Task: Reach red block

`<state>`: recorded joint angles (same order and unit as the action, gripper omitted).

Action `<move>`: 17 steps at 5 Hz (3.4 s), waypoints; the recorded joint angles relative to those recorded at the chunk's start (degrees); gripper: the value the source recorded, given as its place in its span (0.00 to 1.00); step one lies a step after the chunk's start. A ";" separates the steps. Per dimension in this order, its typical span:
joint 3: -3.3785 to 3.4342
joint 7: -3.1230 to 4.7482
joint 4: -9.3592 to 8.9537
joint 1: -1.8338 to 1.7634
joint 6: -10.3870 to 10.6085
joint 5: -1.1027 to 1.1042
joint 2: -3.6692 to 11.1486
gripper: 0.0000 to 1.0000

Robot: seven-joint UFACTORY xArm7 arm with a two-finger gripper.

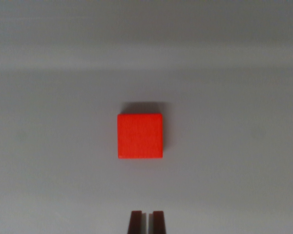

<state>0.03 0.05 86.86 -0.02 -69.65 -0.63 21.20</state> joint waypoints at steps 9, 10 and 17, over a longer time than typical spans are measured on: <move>0.54 0.50 -0.22 -0.11 9.35 0.23 9.65 0.00; 0.64 0.60 -0.27 -0.12 11.08 0.27 11.44 0.00; 0.85 0.79 -0.35 -0.16 14.58 0.36 15.06 0.00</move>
<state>0.87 0.84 86.51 -0.19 -55.07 -0.27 36.26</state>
